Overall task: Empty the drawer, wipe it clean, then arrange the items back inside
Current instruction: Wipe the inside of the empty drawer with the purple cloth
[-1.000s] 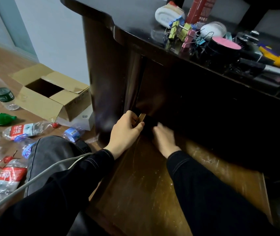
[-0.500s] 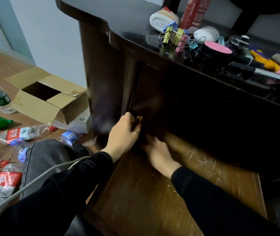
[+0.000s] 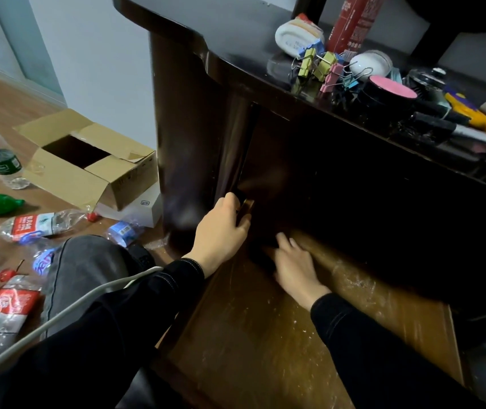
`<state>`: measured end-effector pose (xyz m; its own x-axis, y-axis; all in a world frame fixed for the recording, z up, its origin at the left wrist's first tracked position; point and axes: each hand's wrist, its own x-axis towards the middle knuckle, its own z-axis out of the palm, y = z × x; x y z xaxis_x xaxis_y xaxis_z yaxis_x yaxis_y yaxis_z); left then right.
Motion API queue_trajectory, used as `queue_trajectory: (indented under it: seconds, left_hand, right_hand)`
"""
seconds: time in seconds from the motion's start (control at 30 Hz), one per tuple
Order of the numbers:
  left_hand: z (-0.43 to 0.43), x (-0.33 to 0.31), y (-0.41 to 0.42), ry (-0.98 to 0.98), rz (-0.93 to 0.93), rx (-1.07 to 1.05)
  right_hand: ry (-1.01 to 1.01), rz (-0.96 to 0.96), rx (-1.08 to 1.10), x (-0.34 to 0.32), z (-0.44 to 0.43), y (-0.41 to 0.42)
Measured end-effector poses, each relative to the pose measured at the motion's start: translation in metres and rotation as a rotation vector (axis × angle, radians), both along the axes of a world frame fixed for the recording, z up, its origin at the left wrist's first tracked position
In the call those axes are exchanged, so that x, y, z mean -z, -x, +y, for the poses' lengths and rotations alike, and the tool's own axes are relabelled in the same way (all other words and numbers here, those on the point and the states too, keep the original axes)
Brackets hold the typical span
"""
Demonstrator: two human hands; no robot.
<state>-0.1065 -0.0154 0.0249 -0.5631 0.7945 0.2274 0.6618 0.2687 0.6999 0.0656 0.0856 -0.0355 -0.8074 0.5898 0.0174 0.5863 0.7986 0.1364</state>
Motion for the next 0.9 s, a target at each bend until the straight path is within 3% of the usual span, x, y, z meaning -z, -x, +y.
queue_trajectory:
  seconds: [0.13,0.27,0.43,0.53,0.67,0.9]
  left_hand:
    - [-0.001,0.001,0.001,-0.001,-0.020,0.001]
    - [-0.001,-0.001,0.001,-0.003,-0.043,0.003]
    - [-0.002,0.000,0.001,-0.006,-0.053,0.007]
    - [-0.002,0.000,0.002,0.004,-0.062,0.004]
    - [-0.002,-0.002,0.002,0.010,-0.061,0.007]
    - [-0.003,-0.002,0.001,0.001,-0.073,-0.004]
  right_hand:
    - [0.075,-0.001,0.138,-0.018,0.038,0.020]
    - [0.124,0.055,0.323,-0.024,0.014,0.025]
    - [0.115,0.024,0.127,-0.001,-0.025,-0.009]
    - [0.070,0.100,0.185,-0.009,0.007,-0.004]
    - [0.169,0.122,0.350,-0.029,0.031,0.012]
    - [0.111,0.066,0.159,-0.007,-0.013,-0.018]
